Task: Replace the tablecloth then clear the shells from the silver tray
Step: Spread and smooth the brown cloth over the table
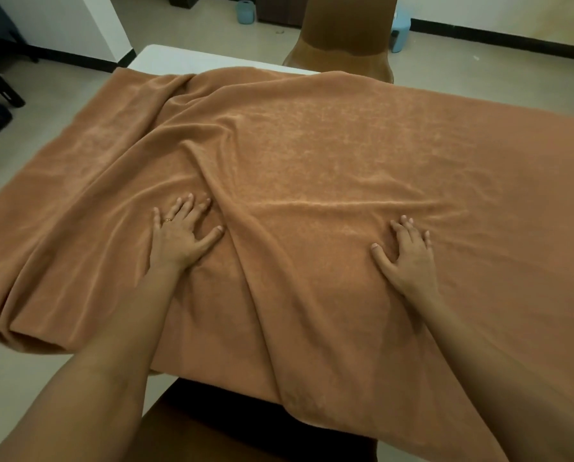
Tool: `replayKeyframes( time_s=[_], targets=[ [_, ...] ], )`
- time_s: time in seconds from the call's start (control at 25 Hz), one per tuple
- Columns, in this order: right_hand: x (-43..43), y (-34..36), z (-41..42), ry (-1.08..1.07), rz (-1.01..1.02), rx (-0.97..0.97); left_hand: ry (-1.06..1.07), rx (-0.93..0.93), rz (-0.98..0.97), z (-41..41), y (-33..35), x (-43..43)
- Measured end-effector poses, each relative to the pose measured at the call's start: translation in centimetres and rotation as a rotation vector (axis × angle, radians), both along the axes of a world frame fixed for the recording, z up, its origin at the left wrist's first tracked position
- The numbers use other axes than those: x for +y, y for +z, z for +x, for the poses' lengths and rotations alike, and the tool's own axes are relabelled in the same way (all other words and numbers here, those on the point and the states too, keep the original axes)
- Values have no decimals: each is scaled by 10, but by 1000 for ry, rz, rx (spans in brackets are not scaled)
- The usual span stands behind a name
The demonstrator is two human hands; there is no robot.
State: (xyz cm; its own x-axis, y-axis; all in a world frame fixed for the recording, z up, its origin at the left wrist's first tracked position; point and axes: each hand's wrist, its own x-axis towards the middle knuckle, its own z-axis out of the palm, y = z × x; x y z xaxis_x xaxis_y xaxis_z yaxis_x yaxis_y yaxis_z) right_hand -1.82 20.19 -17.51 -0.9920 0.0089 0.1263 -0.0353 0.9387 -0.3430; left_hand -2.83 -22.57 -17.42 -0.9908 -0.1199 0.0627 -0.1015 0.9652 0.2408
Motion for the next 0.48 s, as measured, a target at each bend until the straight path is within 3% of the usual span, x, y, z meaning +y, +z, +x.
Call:
replayKeyframes(
  time_s=[0.08, 0.2, 0.32, 0.48],
  targets=[
    [-3, 5, 5, -21, -58, 58, 0, 12, 22, -1, -1, 0],
    [-54, 13, 19, -51, 49, 150, -1, 26, 38, -2, -2, -2],
    [-151, 16, 50, 90, -96, -81, -17, 26, 53, -4, 0, -5],
    [-179, 5, 60, 75, 88, -160, -30, 5, 42, -8, 5, -12]
  ],
)
